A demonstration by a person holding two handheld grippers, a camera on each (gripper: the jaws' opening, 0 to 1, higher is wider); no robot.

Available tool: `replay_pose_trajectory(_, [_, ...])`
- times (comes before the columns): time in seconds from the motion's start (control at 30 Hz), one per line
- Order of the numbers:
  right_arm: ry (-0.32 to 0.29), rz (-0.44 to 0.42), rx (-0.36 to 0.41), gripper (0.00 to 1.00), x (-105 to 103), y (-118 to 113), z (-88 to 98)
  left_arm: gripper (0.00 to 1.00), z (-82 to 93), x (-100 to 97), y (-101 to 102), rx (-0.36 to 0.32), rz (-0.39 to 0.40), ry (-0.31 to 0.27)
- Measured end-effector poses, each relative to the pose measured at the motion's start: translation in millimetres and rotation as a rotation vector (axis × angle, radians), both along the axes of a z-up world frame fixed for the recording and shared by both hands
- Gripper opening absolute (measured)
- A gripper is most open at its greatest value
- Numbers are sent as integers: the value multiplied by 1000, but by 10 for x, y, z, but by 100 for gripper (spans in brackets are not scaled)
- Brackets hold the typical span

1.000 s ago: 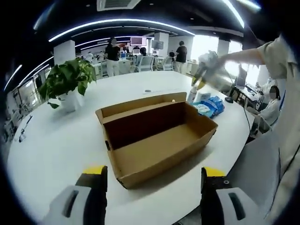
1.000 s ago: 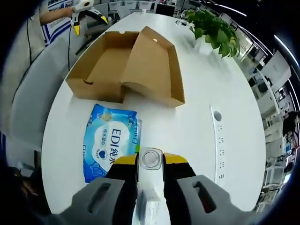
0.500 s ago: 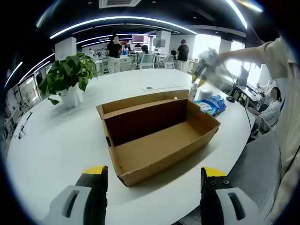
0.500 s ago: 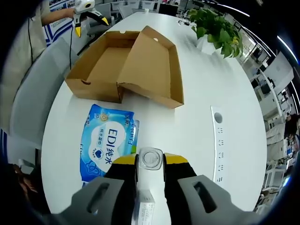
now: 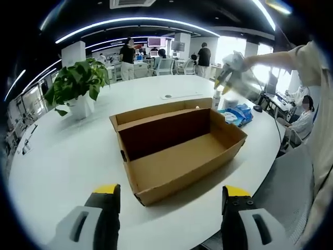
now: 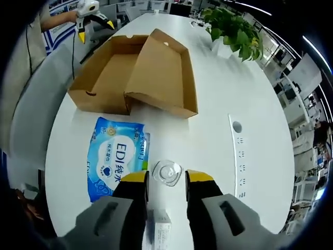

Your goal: Operate the shoe box by opening the lid, removing the specified soft item, and placing it in the target area until the item is outside and the box remains undamaged.

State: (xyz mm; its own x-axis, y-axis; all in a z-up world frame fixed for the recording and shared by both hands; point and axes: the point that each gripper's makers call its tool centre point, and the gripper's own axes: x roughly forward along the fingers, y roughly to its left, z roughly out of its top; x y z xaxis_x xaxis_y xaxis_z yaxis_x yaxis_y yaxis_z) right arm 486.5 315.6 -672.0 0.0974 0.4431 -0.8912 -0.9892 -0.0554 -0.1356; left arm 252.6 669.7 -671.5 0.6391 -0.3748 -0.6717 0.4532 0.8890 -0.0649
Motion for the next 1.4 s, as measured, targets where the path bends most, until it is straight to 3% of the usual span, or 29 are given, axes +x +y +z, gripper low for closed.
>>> replay_pose_trajectory(0.1, [16,-43,24,24,62,18,13,79,4,13,24,-1,16,0])
replay_pose_trajectory(0.17, [34,-127,38,23,121,27,11,77,9,18,37,2,22,-4])
replay_pose_trajectory(0.3, [50,-142,45,17,180,59,-8,76,4,0,37,7,22,-3])
replay_pose_trajectory(0.43, [57,-142,30,16,183,49,-33,76,-11,-31,54,8,27,1])
replay_pose_trajectory(0.67, [6,28,-6,16,182,2,-45,75,-45,-54,82,9,36,9])
replay_pose_trajectory(1.03, [-15,82,-11,16,-74,132,44,74,-91,-45,65,2,40,17])
replay_pose_trajectory(1.4, [3,100,-8,19,-66,159,32,74,-110,-91,119,-3,59,24])
